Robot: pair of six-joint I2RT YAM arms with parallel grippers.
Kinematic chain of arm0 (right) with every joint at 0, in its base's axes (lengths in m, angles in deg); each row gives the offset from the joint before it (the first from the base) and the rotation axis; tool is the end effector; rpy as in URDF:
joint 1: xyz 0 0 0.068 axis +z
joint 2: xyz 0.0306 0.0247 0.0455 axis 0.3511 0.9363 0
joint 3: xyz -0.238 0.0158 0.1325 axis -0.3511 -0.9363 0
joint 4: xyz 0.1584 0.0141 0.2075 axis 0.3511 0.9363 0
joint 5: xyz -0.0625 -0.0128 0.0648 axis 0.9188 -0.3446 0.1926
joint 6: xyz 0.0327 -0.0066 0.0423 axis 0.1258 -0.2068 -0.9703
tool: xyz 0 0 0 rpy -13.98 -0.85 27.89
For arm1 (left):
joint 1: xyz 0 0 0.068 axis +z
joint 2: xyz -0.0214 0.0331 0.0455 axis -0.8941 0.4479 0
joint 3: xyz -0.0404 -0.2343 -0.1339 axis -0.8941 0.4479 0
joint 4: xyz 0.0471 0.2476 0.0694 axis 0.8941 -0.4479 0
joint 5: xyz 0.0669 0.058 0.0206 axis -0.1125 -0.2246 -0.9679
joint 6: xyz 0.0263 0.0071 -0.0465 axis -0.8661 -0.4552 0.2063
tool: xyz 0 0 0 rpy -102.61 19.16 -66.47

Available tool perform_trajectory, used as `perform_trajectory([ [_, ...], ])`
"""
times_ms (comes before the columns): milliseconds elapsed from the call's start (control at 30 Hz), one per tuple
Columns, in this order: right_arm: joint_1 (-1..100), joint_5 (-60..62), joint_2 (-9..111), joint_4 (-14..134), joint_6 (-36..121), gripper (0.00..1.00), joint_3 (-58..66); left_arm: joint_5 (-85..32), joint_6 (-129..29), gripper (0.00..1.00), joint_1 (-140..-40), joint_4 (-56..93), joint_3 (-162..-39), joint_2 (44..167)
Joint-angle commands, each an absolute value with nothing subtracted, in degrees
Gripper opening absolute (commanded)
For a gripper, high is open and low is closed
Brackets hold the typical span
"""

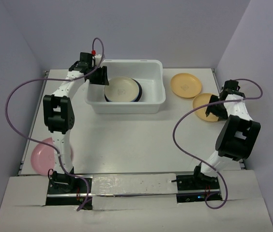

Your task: Place the plates into the plastic bin on the countertop

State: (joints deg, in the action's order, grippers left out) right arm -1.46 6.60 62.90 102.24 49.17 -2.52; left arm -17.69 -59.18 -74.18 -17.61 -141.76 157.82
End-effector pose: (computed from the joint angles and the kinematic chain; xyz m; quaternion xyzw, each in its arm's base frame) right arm 0.3026 -0.1210 0.2327 0.1835 0.9617 -0.0220 0.2026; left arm 0.4936 -0.1046 0.2425 0.1172 0.9179 -0.1796 0.3338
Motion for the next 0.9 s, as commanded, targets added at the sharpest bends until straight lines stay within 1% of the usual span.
perform_trajectory([
  [0,-1.9,15.2,67.3,96.7,40.7,0.68,-1.1,-17.7,-58.2,0.60,-74.1,-18.4,-141.1,149.5],
  [133,-1.9,19.9,71.0,96.2,36.9,0.66,1.1,-18.8,-58.3,0.62,-74.2,-18.1,-140.7,147.2],
  [200,-1.9,21.1,73.0,96.2,35.1,0.66,2.6,-19.1,-58.1,0.77,-74.2,-18.4,-140.7,146.4],
  [267,-1.9,22.2,74.7,96.1,34.1,0.64,3.8,-19.1,-57.9,0.96,-74.2,-18.5,-140.4,145.6],
  [300,-1.9,22.7,75.8,96.1,33.9,0.64,4.5,-19.2,-57.8,0.99,-74.2,-18.4,-140.0,145.1],
  [333,-1.9,22.9,76.6,95.9,33.8,0.63,4.9,-19.4,-57.7,0.99,-74.2,-18.4,-139.7,144.7],
  [467,-1.9,22.2,79.7,95.5,34.1,0.52,6.2,-20.1,-57.8,0.99,-74.2,-18.0,-137.4,142.4],
  [767,-1.9,18.4,83.6,95.5,33.1,0.50,6.7,-22.3,-60.0,0.99,-74.2,-20.0,-137.1,140.3],
  [800,-1.9,18.2,83.8,95.6,33.0,0.47,7.1,-22.2,-60.1,0.99,-74.2,-20.2,-137.2,140.4],
  [867,-1.9,17.7,84.5,95.7,33.4,0.33,8.4,-22.5,-60.3,0.99,-74.2,-20.9,-137.6,140.5],
])
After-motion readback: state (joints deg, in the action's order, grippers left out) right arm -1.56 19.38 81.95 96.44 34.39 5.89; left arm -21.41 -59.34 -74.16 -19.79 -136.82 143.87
